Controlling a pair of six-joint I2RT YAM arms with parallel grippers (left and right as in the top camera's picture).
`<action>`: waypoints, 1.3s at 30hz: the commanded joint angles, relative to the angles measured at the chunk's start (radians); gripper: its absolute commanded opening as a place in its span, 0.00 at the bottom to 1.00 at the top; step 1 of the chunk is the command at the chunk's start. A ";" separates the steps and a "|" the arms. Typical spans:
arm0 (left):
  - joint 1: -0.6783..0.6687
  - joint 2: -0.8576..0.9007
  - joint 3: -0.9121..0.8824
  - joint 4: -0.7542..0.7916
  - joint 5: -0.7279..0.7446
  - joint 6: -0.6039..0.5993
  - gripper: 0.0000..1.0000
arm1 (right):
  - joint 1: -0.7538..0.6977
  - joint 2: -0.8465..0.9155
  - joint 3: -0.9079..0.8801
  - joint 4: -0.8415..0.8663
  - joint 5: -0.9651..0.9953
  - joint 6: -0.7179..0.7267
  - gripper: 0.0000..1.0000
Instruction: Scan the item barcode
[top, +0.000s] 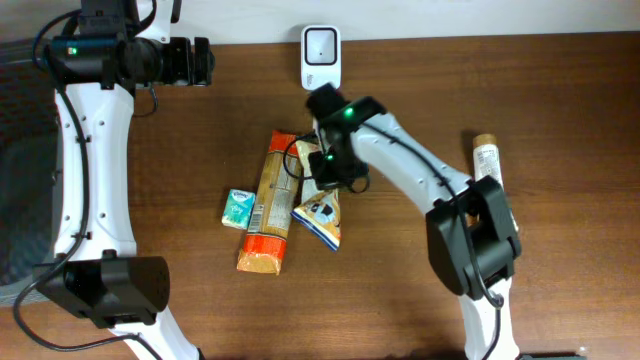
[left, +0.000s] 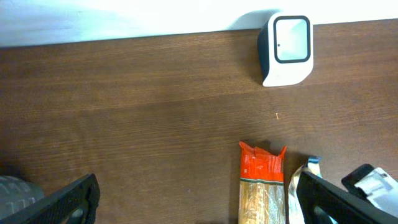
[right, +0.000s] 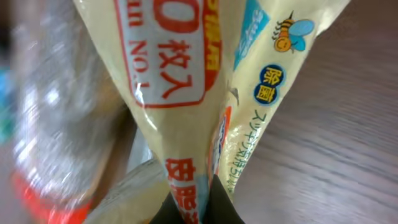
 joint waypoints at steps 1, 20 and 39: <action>0.002 -0.016 0.005 0.002 0.003 0.016 0.99 | -0.048 -0.052 0.024 -0.031 -0.636 -0.350 0.04; 0.002 -0.016 0.005 0.001 0.004 0.016 0.99 | -0.335 -0.040 -0.417 0.237 -0.544 -0.230 0.34; 0.002 -0.016 0.005 0.002 0.004 0.016 0.99 | -0.323 -0.125 -0.047 -0.277 -0.406 -0.420 0.54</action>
